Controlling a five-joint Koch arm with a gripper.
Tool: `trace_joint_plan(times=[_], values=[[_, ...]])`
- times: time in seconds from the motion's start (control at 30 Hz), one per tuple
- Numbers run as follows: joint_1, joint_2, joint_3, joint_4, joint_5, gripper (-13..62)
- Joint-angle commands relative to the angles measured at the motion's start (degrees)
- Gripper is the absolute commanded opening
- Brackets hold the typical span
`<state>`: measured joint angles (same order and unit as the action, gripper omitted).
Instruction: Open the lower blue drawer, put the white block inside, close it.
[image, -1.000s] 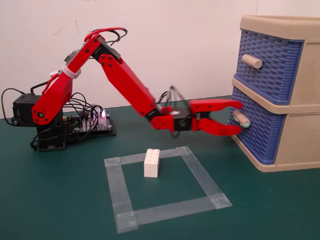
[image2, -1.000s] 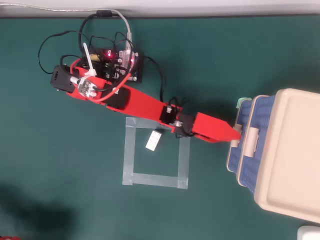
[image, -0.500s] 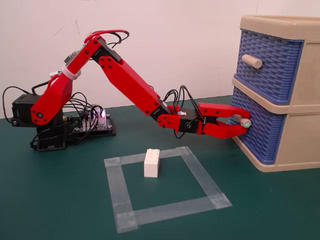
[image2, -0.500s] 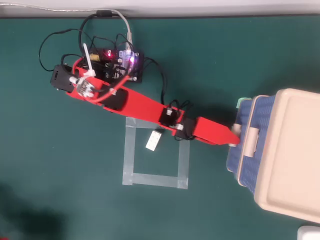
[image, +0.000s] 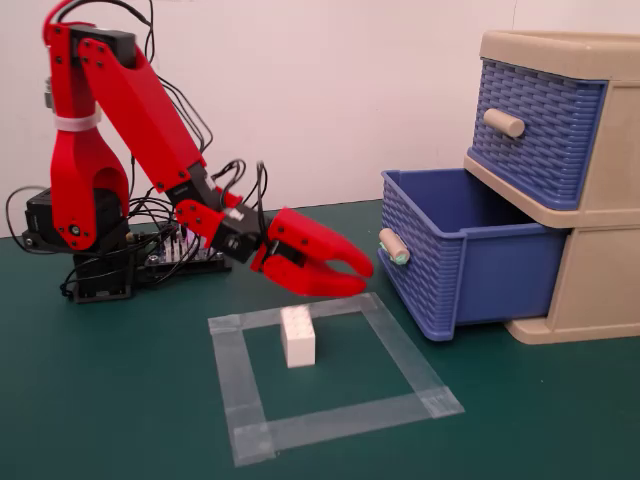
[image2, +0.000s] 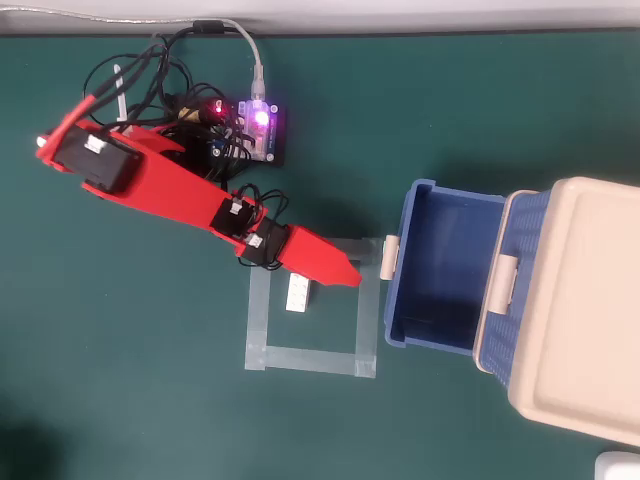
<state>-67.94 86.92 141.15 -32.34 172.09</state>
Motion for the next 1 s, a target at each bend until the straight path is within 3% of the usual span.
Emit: trace_joint_plan(times=[0.0,0.03,0.17,0.3,0.37,0.43,0.53,0.7,0.97], values=[[-0.79,2.99,-0.35,-1.05,3.34,25.4],[-0.79,5.19,-0.26,-0.88,3.16,33.9],[-0.79,21.18,-0.26,9.05,3.08,34.5],[0.97,36.65,-15.73,57.66,-0.26,34.2],[3.25,34.89,-28.13,80.16,-8.44,34.1],[7.29,25.84,-44.47,106.52,-21.88,34.0],[11.69,14.06,-58.80,121.29,-30.85,33.9],[12.66,3.96,-62.40,119.71,-32.78,33.7],[12.92,-2.55,-54.14,98.61,-32.78,33.7]])
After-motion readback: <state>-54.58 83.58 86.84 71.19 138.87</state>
